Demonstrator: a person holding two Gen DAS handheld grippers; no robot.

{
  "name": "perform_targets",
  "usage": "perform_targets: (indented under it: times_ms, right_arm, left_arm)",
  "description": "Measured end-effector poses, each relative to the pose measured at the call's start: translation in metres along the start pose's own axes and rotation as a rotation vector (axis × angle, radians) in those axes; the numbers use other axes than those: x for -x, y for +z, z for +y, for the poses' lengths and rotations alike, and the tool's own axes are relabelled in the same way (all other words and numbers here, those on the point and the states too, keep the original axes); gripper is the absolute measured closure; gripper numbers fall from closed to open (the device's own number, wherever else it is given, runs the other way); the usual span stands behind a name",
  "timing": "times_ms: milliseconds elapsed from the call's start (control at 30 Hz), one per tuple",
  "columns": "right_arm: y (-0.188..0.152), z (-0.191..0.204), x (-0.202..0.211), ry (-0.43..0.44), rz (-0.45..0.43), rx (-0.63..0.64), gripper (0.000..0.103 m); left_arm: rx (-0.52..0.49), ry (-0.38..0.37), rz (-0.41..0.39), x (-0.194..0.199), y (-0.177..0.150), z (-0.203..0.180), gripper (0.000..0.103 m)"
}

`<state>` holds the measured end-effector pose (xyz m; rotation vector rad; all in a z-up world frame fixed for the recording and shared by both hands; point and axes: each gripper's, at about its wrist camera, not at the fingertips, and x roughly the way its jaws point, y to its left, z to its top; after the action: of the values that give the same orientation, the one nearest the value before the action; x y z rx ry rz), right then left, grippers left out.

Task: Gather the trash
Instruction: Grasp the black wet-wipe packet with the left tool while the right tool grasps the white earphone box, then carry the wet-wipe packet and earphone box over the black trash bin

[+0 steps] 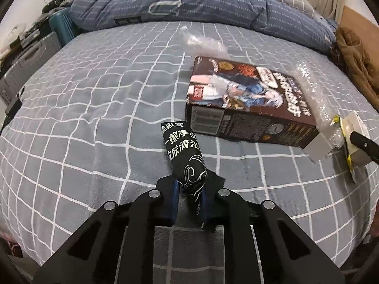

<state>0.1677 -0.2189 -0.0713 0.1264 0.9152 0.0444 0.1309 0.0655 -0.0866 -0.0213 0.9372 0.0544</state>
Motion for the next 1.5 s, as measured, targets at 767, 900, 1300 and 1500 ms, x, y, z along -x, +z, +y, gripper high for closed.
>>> perform_targets:
  times_ms: [767, 900, 1300, 1500]
  right_arm:
    - [-0.017, 0.001, 0.065, 0.048, -0.054, -0.001, 0.026]
    - [-0.023, 0.005, 0.08, 0.059, -0.06, 0.008, 0.026]
    - [-0.045, 0.014, 0.133, 0.094, -0.085, 0.037, 0.026]
    - [-0.058, 0.02, 0.154, 0.108, -0.091, 0.051, 0.026]
  left_arm:
    - [-0.034, -0.07, -0.039, 0.056, 0.0, -0.027, 0.09]
    - [-0.03, -0.079, -0.029, 0.069, -0.011, -0.031, 0.09]
    - [-0.024, -0.093, -0.017, 0.112, -0.046, -0.043, 0.09]
    - [-0.026, -0.101, -0.016, 0.133, -0.058, -0.048, 0.09]
